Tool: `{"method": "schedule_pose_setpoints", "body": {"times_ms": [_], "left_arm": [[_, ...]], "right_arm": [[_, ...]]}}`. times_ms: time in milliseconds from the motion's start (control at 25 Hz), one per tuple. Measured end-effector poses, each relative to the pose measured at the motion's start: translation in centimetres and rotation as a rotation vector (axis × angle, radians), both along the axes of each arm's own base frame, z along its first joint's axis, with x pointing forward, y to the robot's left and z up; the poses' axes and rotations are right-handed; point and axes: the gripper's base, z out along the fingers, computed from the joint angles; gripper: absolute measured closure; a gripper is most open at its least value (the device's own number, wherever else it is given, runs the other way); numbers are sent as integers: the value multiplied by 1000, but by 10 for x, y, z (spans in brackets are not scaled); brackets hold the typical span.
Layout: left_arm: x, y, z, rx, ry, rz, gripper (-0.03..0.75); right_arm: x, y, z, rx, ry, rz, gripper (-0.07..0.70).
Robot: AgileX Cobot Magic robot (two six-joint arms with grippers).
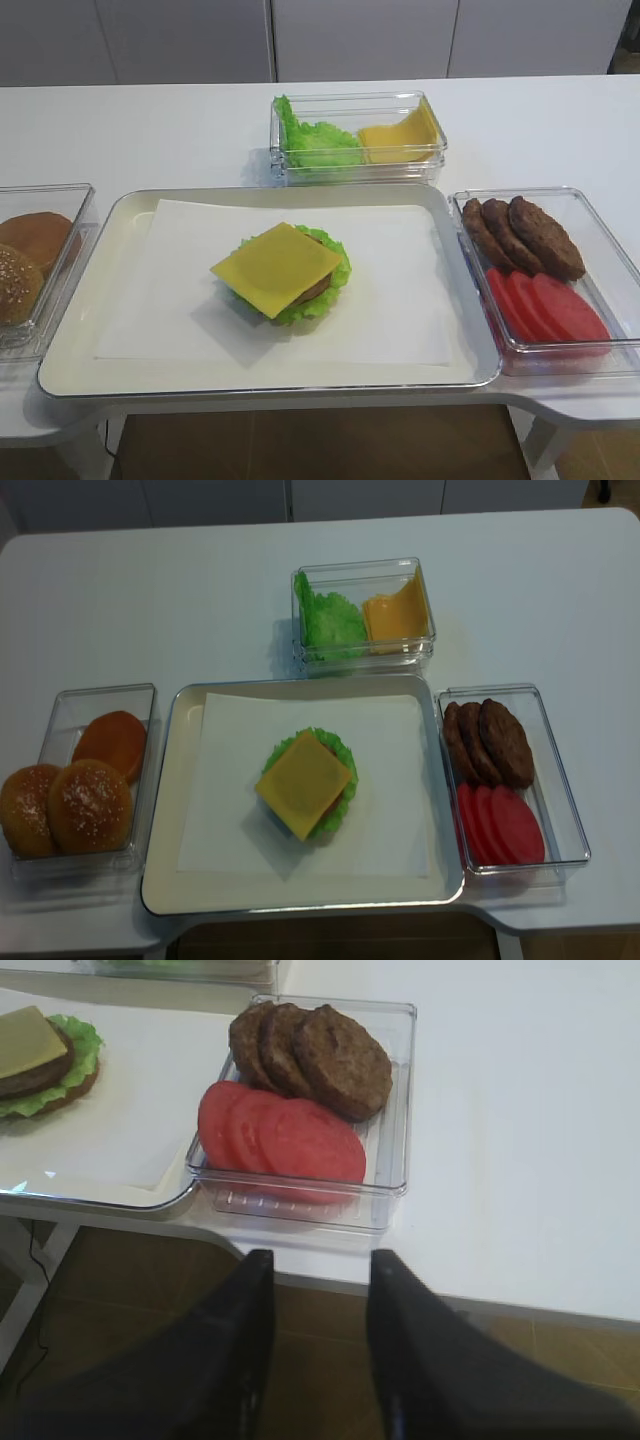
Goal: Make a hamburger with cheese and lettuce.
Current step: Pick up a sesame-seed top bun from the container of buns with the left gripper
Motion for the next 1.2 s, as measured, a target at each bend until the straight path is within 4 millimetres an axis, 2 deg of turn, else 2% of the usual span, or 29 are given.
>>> {"method": "schedule_pose_setpoints", "body": {"times_ms": [920,1080,1200], "left_arm": [[0,-1,0,-12,0,-8,285],[-4,0,9,-21,7,13,285],[-2,0,24,-61,8,42,285]], "right_arm": [[0,0,0,-1,0,0,393],[0,0,0,-1,0,0,393],[0,0,0,-1,0,0,393]]}}
